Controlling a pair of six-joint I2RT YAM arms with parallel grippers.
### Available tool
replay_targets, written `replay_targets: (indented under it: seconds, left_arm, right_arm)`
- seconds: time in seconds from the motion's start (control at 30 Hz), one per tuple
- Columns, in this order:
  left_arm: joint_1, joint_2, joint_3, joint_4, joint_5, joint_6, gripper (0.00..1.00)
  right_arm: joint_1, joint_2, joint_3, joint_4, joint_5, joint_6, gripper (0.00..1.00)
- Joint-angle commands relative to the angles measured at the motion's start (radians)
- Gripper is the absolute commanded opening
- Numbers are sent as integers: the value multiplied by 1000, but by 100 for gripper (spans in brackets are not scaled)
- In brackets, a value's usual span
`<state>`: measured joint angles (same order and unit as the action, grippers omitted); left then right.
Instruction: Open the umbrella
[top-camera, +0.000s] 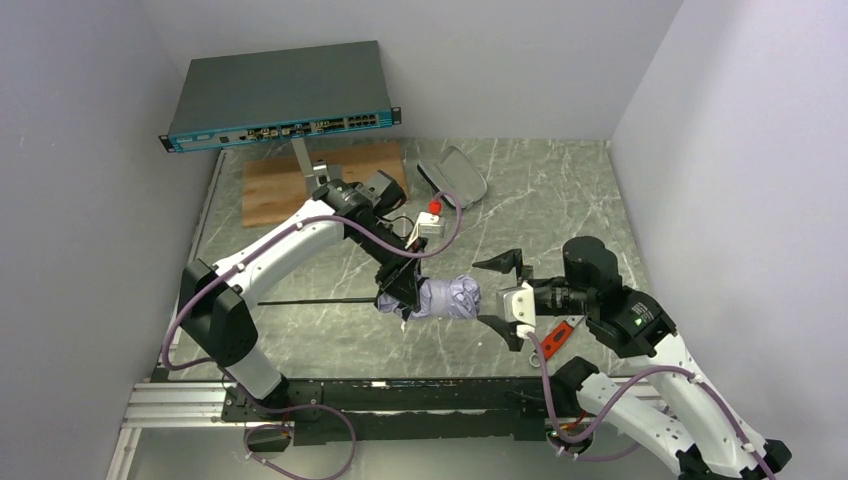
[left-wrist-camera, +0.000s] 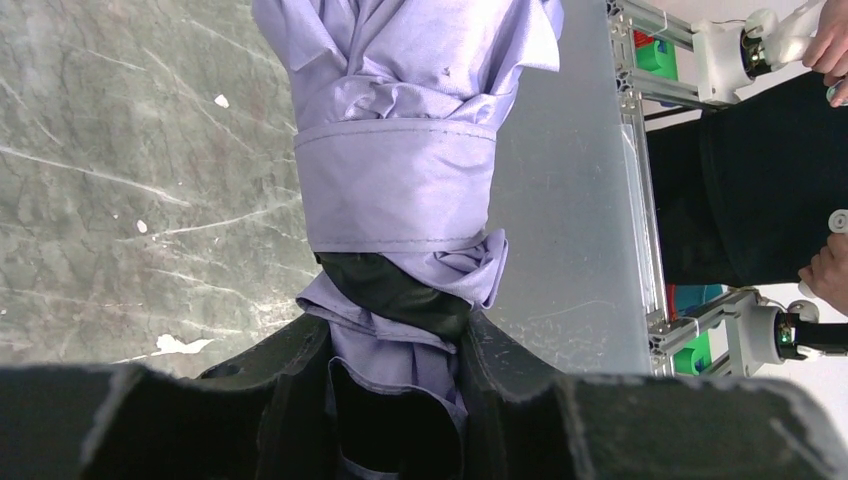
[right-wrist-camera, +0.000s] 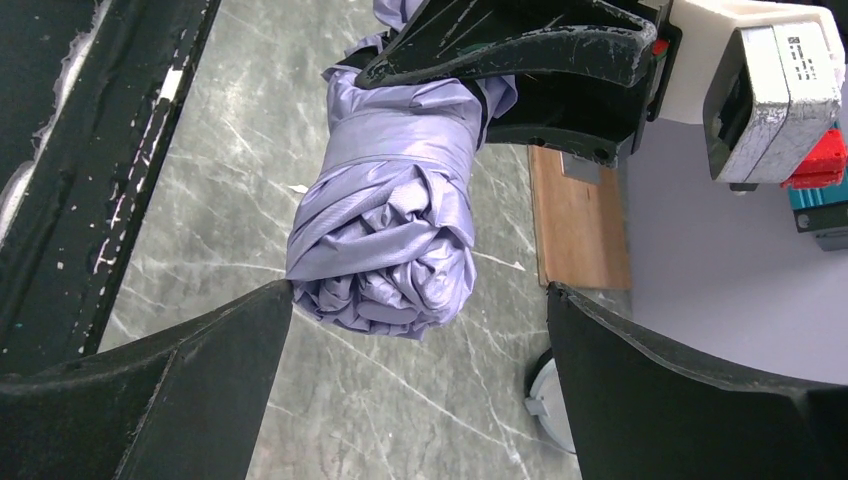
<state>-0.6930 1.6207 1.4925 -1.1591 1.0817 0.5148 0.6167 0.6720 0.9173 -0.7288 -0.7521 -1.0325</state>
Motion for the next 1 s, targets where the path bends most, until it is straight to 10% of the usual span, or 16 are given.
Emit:
replay_targets:
  seconds: [0.0, 0.27, 0.97]
  left_arm:
    - [14, -10, 28, 51, 160, -4, 0]
    - [20, -11, 3, 44, 152, 26, 0]
    - [9, 78, 69, -8, 243, 22, 0]
  right_arm:
    - [39, 8, -18, -1, 15, -13, 100]
    - [43, -28, 52, -187, 29, -14, 100]
    - [204, 27, -134, 244, 140, -209, 91]
